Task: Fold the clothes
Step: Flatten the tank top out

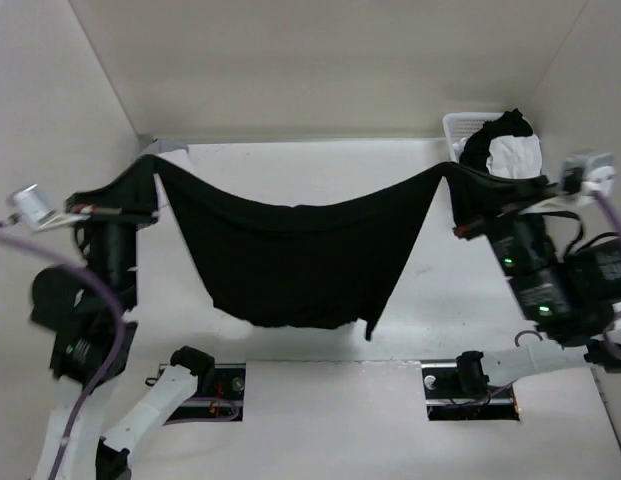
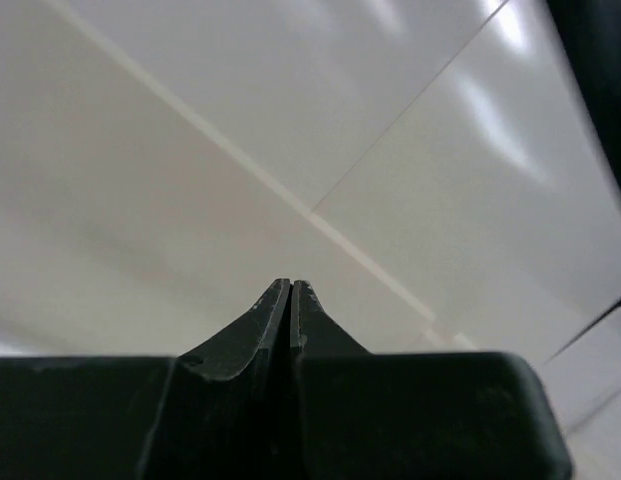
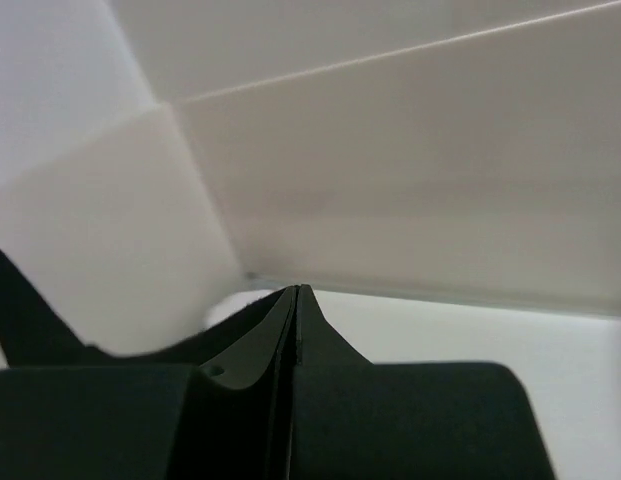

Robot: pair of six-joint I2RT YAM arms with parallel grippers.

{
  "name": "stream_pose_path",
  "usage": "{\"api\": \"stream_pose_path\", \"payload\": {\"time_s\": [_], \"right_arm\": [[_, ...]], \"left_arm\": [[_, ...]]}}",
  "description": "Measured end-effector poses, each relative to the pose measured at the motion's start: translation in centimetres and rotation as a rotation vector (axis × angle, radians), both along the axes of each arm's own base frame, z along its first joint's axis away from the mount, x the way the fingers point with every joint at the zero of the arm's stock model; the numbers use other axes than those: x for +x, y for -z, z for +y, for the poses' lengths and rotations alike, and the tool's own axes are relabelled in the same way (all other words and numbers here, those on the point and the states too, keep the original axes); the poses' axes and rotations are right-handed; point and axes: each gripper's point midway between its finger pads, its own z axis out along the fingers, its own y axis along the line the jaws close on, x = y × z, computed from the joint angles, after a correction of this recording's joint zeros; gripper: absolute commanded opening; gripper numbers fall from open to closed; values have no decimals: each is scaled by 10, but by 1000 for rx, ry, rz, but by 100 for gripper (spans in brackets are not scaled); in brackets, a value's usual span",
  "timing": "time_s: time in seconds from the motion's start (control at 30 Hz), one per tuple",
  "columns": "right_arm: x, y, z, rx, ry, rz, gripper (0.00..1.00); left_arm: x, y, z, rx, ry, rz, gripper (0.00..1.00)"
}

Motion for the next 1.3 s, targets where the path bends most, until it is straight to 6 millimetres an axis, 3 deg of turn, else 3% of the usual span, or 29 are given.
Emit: {"api": "stream_pose_path", "payload": {"time_s": [0.07,0.1,0.2,0.23,0.33,0.43,0.5,0.57,0.63,0.73,0.77,0.87,1.0,1.13,1.23,1.3], "right_arm": [[20,21,5,-96,132,-21,0],[39,35,6,-147,219,-25,0],[74,53,10,-193,298,-15,0],[114,65,10,-197,319,-6,0],[194,100,1,-219,334,90,0],[278,129,-7,-221,317,228,0],[324,134,-9,-210,296,293,0],[356,123,-8,-185,274,308,0],[366,104,-7,-167,253,296,0],[360,47,-5,-117,224,185,0],[348,22,-6,-93,214,131,0],[315,-23,-12,-50,196,31,0],[275,-56,-23,-29,189,-37,0],[257,-42,-28,-56,192,2,0],[256,6,-28,-101,195,103,0],[255,52,-27,-133,197,180,0]], "left_arm": [[49,39,-19,51,-5,138,2],[69,56,-27,73,-7,195,2],[127,119,-39,124,-45,374,2],[159,157,-40,143,-69,481,2],[209,205,-36,153,-97,617,2],[263,229,-27,138,-115,713,2],[299,219,-25,125,-110,713,2],[325,196,-25,112,-101,669,2],[338,166,-24,103,-92,612,2],[336,113,-20,88,-88,501,2],[332,92,-17,82,-91,456,2],[318,46,-5,72,-108,346,2],[298,15,6,77,-130,272,2],[279,8,7,86,-134,239,2],[266,31,2,97,-129,267,2],[259,55,-2,102,-130,295,3]]}}
